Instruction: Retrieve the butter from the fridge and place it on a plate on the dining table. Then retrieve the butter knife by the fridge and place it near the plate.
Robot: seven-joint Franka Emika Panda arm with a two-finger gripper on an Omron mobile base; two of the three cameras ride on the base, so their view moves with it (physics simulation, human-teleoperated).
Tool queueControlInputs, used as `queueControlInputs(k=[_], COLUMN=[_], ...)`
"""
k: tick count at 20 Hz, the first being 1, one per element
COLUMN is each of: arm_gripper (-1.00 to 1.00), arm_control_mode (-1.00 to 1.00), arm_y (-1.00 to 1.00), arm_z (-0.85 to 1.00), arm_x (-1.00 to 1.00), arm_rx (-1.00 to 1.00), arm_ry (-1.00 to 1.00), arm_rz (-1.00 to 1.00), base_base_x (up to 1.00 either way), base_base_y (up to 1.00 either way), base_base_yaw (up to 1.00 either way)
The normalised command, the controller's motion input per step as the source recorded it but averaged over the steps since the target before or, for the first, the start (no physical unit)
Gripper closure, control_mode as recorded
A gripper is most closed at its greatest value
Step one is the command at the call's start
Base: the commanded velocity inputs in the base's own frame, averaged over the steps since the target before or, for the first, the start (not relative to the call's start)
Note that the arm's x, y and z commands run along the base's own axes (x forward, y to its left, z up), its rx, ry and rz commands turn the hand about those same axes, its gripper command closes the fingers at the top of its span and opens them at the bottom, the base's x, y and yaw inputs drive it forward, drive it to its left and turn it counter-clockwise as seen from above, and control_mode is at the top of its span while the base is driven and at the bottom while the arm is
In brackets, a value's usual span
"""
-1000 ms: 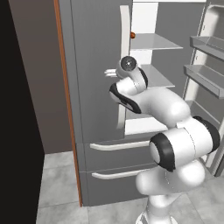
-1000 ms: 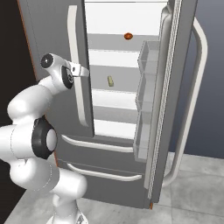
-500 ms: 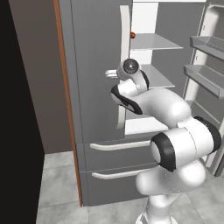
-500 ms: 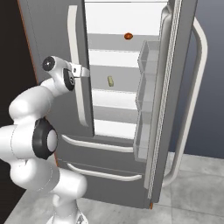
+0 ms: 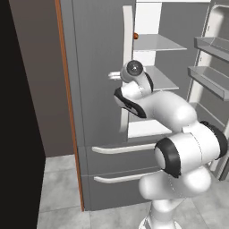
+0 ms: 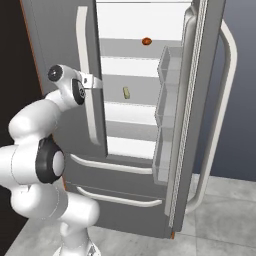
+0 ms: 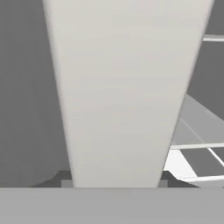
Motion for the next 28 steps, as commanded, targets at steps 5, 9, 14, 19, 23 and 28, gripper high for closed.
queueControlInputs(k=[5, 9, 14, 19, 23, 28], arm_gripper=[1.00, 1.00, 1.00, 1.00, 1.00, 1.00], arm_control_mode=[-1.00, -1.00, -1.00, -1.00, -1.00, -1.00], arm_y=[0.33, 0.75, 0.73, 0.59, 0.68, 0.83], arm_z=[0.00, -0.08, -0.12, -0.08, -0.12, -0.19], arm_x=[-0.52, -0.58, -0.74, -0.80, -0.84, -0.72], arm_rx=[0.00, 0.00, -0.03, -0.03, -0.02, -0.02], arm_ry=[0.00, 0.07, 0.13, 0.12, 0.09, 0.08], arm_rz=[-0.06, -0.16, -0.18, -0.21, -0.24, -0.27], base_base_x=[0.00, 0.00, 0.00, 0.00, 0.00, 0.00], base_base_y=[0.00, 0.00, 0.00, 0.00, 0.00, 0.00], base_base_yaw=[0.00, 0.00, 0.00, 0.00, 0.00, 0.00])
